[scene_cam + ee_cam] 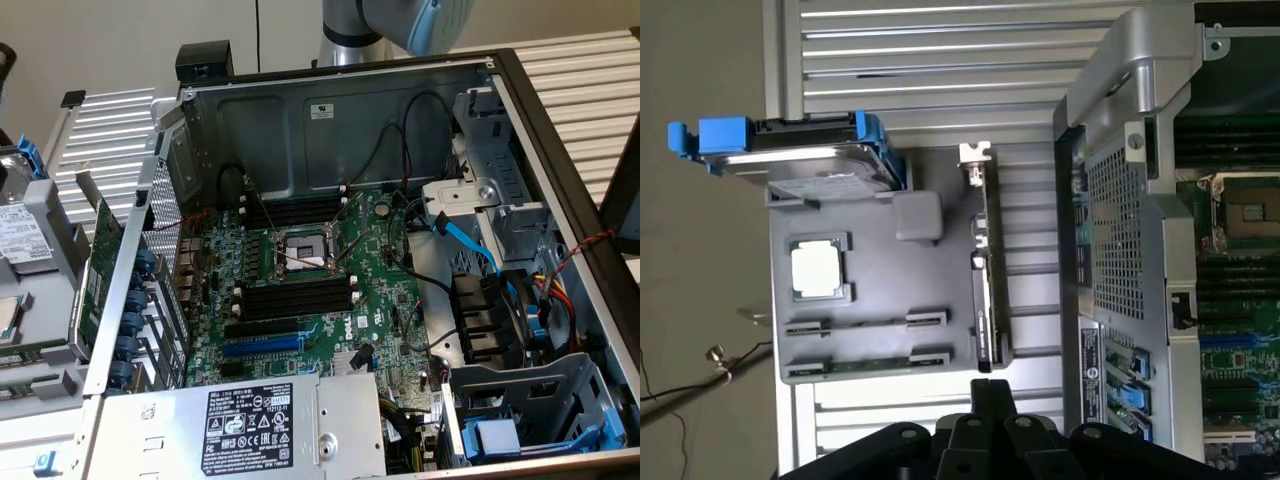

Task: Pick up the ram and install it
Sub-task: 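Reach for the ram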

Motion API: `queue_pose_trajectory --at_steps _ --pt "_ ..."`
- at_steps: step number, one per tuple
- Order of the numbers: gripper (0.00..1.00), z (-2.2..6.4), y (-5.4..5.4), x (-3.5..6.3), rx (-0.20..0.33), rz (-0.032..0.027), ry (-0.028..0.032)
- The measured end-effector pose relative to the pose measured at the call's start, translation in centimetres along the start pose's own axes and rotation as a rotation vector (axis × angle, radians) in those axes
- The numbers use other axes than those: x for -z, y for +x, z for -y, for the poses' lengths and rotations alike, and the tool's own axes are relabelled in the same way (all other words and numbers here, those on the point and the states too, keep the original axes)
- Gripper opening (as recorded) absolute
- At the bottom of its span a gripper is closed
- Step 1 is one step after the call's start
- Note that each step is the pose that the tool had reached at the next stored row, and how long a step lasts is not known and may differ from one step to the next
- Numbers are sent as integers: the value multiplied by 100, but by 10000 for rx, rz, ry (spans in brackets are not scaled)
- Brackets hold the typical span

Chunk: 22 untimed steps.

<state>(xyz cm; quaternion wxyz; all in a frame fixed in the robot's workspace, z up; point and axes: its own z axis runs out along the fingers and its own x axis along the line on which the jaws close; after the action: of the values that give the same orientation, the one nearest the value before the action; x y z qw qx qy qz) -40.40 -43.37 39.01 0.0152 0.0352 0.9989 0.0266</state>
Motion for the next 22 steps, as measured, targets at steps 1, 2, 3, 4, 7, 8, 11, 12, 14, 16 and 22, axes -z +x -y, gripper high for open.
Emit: queue_pose_trajectory --at_steps 1,2,3,4,7,8,11,12,14,16,22 --pt "11 7 45 1 -1 -1 1" --pt "11 14 91 2 -1 -1 1" --pt "11 20 133 3 -1 0 0" --pt "11 27 179 4 -1 0 0" --pt "11 43 305 7 -1 -1 1" --pt "11 47 338 7 -1 0 0" --pt "11 59 413 7 -1 -1 1" --pt "11 62 435 8 -1 -1 1" --pt "11 72 481 9 -1 0 0" --pt "11 79 525 10 -1 -1 1" --pt "11 91 614 13 -1 0 -5"
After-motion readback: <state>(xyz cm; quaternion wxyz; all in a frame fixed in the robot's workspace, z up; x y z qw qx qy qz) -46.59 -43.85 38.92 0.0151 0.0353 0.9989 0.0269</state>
